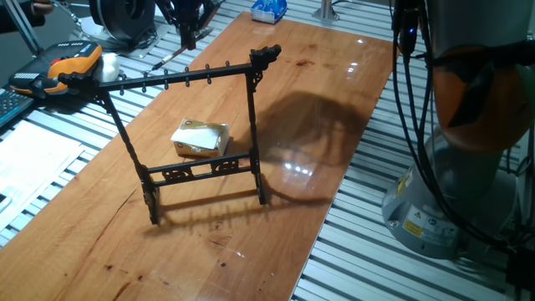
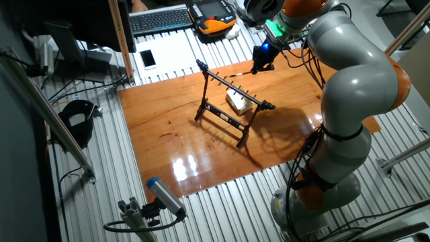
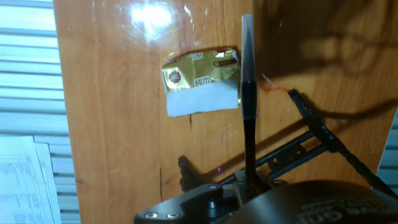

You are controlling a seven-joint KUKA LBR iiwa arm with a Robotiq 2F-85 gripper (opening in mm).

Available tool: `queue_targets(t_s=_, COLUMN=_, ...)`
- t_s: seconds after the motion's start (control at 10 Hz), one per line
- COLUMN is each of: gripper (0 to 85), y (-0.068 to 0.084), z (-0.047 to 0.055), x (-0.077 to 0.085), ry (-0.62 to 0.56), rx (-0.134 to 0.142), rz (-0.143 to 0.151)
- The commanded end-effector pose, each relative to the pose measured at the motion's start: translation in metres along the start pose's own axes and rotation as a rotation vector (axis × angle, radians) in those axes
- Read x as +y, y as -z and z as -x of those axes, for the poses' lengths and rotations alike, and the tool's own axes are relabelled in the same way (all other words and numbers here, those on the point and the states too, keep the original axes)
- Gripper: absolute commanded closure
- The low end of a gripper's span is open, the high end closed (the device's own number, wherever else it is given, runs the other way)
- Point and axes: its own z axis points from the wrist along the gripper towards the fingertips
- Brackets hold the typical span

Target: Place the brush on the pen rack

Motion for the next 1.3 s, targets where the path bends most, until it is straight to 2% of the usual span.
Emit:
queue_targets(t_s=0.0, gripper=85.0, y=-0.0010, z=-0.0005, x=0.0001, ry=0.000, rx=0.005, rz=0.000)
queue_targets(t_s=0.2, gripper=85.0, y=-0.0025, z=-0.0011, x=0.0002, ry=-0.003, rx=0.009, rz=0.003)
queue_targets(t_s=0.6, gripper=85.0, y=-0.0086, z=-0.0015, x=0.0003, ry=-0.010, rx=0.040, rz=0.010)
queue_targets(t_s=1.2, gripper=85.0, y=-0.0085, z=-0.0002, x=0.0003, ry=-0.013, rx=0.019, rz=0.019)
